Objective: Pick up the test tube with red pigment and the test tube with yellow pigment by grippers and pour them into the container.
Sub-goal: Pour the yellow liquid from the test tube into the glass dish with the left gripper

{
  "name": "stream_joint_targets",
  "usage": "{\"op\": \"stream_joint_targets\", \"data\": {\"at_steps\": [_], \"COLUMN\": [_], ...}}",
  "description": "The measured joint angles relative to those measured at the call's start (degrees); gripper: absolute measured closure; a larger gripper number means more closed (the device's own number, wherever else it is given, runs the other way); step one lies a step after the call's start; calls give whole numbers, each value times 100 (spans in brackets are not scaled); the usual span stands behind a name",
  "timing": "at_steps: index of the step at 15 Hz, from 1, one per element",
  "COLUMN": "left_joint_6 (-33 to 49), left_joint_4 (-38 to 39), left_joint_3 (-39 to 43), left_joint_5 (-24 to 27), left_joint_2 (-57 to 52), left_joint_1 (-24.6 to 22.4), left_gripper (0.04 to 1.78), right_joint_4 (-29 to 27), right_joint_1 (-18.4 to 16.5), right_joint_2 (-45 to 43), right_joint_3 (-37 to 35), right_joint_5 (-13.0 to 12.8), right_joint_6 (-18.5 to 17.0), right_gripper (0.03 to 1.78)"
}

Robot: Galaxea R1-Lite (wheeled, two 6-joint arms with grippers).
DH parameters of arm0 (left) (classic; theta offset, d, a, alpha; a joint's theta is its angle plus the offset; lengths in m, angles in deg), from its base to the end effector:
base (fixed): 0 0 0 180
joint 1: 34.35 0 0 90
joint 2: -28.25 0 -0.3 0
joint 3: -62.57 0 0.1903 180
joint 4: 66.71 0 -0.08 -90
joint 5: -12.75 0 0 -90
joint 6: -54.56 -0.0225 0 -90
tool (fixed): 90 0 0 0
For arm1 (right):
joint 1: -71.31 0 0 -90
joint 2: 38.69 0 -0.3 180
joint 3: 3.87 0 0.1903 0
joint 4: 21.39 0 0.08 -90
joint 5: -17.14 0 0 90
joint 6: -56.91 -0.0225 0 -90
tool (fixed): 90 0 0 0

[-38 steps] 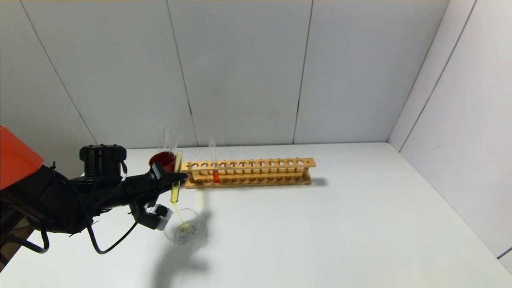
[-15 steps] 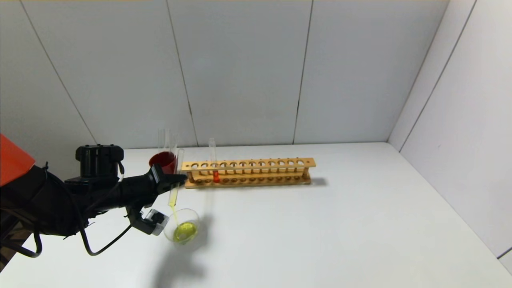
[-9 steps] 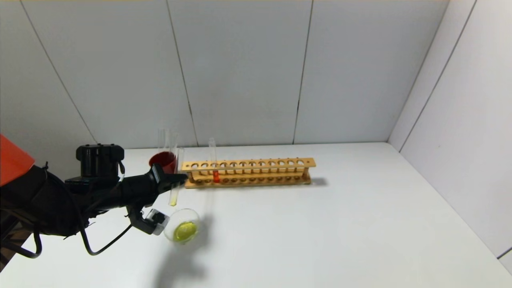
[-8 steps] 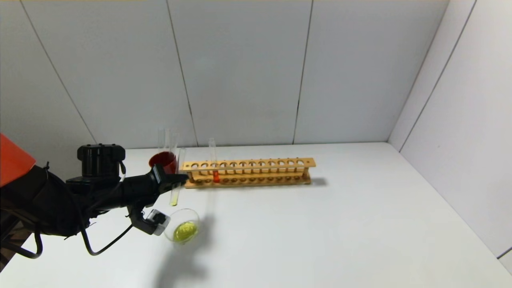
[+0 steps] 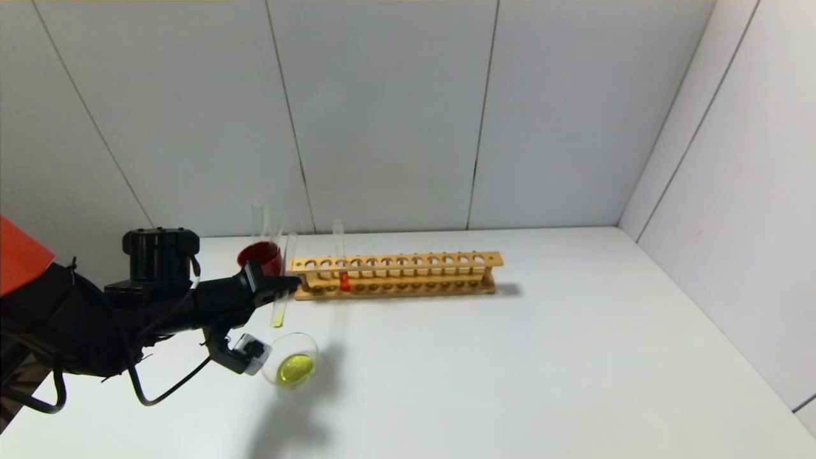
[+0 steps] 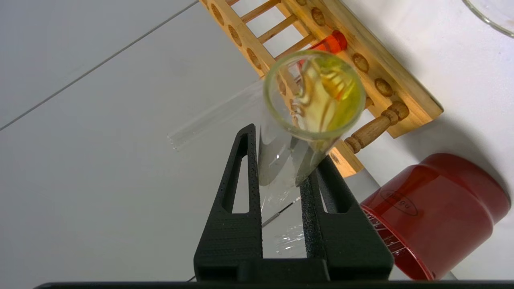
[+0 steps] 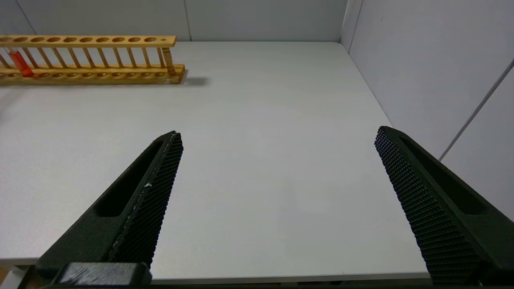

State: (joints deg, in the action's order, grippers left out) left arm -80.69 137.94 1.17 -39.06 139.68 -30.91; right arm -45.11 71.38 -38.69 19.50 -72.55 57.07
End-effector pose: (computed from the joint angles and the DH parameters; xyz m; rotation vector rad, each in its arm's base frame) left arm 0.3187 -0.0331 0.0915 2.0626 -0.6069 -0.8213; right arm -0.0228 0.0001 0.0749 -0.0028 0.0061 0.0066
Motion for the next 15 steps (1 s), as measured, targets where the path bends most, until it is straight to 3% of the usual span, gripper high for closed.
{"op": "stream_joint_targets", "data": {"at_steps": [15], "left_joint_6": [-308], "left_joint_4": [29], "left_joint_3": [144], "left_joint_5": [-96], "left_joint_2": [-132], "left_joint_1": [24], "left_gripper": [150], "right_joint_4": [0], "right_joint_1": [0], "right_joint_2": [0], "right_joint_3": [0], "right_joint_5": [2], "right_joint_6": [0], "right_gripper": [6]}}
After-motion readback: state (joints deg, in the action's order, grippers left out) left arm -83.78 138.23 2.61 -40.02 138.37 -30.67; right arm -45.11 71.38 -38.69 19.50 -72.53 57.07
